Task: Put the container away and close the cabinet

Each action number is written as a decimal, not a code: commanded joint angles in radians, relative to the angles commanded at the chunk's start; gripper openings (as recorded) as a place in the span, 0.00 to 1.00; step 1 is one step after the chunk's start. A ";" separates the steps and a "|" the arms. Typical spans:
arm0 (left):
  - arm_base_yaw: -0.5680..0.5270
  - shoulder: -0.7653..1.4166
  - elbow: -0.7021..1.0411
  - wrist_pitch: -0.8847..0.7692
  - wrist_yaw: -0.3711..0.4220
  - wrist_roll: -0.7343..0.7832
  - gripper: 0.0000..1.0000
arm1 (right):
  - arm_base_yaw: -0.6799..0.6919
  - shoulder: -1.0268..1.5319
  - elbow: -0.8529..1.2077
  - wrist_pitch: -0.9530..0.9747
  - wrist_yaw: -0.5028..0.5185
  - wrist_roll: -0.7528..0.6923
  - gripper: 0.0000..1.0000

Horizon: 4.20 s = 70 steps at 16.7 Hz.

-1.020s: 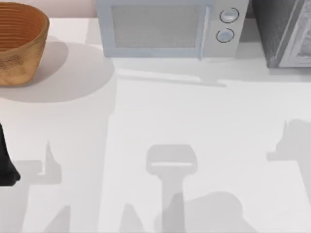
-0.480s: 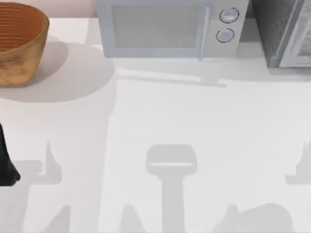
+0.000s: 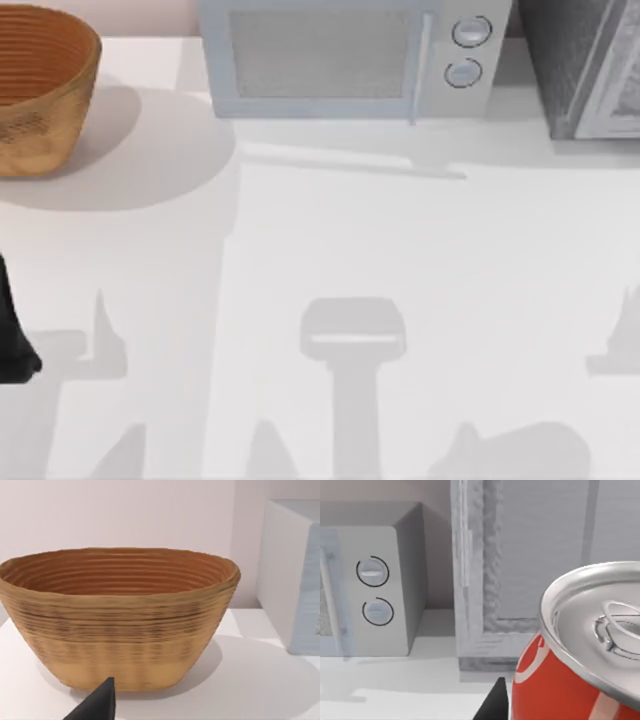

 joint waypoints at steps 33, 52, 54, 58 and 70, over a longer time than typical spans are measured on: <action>0.000 0.000 0.000 0.000 0.000 0.000 1.00 | 0.174 1.252 1.654 -0.395 0.184 0.013 0.00; 0.000 0.000 0.000 0.000 0.000 0.000 1.00 | 0.120 1.764 2.328 -0.572 0.150 0.017 0.00; 0.000 0.000 0.000 0.000 0.000 0.000 1.00 | 0.109 1.868 2.482 -0.606 0.137 0.016 0.00; 0.000 0.000 0.000 0.000 0.000 0.000 1.00 | 0.092 2.010 2.675 -0.653 0.117 0.014 0.00; 0.000 0.000 0.000 0.000 0.000 0.000 1.00 | 0.089 2.040 2.711 -0.662 0.113 0.013 0.45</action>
